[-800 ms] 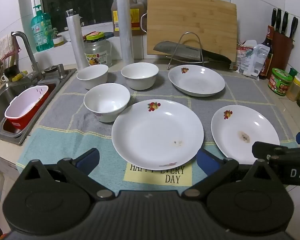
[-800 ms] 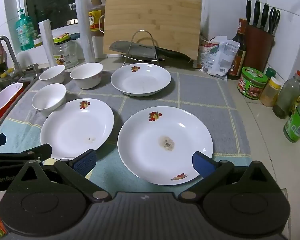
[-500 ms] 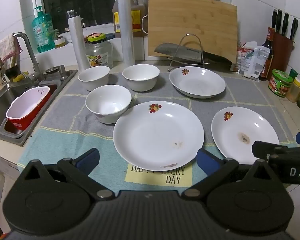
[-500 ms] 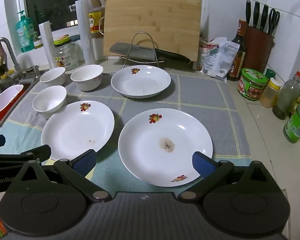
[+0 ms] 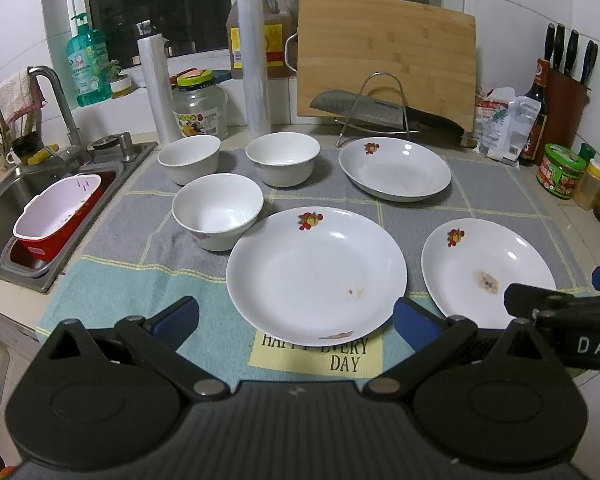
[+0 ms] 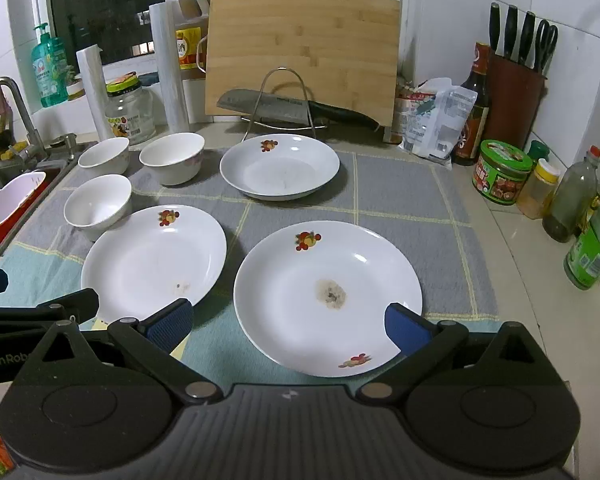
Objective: Organize plates and bowls
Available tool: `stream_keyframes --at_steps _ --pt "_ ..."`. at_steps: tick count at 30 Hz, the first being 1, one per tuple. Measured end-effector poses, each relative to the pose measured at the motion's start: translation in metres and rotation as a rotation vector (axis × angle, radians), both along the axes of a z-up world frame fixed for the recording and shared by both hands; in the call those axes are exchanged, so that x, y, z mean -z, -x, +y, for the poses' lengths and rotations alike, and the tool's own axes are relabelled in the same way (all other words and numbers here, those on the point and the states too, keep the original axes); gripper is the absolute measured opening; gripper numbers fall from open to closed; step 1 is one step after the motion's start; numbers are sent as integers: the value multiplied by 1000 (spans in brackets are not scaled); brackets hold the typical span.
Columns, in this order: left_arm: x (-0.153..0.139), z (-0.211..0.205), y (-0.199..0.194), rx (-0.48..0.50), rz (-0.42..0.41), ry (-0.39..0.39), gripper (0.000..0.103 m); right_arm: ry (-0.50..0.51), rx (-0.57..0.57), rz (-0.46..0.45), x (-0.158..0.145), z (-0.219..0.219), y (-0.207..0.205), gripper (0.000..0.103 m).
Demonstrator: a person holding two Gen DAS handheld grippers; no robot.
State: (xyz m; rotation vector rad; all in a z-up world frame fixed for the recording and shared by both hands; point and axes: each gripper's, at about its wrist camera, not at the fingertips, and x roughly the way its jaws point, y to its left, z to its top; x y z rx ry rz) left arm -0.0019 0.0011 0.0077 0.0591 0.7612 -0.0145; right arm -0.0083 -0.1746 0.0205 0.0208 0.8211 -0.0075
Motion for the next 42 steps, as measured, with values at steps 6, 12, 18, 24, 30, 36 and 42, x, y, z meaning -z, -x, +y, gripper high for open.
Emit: stream_keyframes --at_steps 6,12,18,24,30,36,42 --pt "-1 0 -1 -3 -3 1 102 2 -1 -1 -1 1 -1 103" --pt "-2 1 -1 -4 -7 0 102 3 -1 -3 -2 1 -1 103" --pt "-3 1 -1 -5 -9 1 102 3 -1 -4 -4 0 -3 103" --pt "-3 2 -1 -6 -8 1 102 3 -1 -5 -3 0 -3 103" --pt "-3 2 -2 -6 -9 2 102 4 -1 -7 -4 0 -4 103" --pt "-3 3 -1 -6 -10 1 102 2 -1 -7 -4 0 -3 103" --pt "-3 3 -1 -5 -10 0 102 3 -2 -8 -4 0 -4 103"
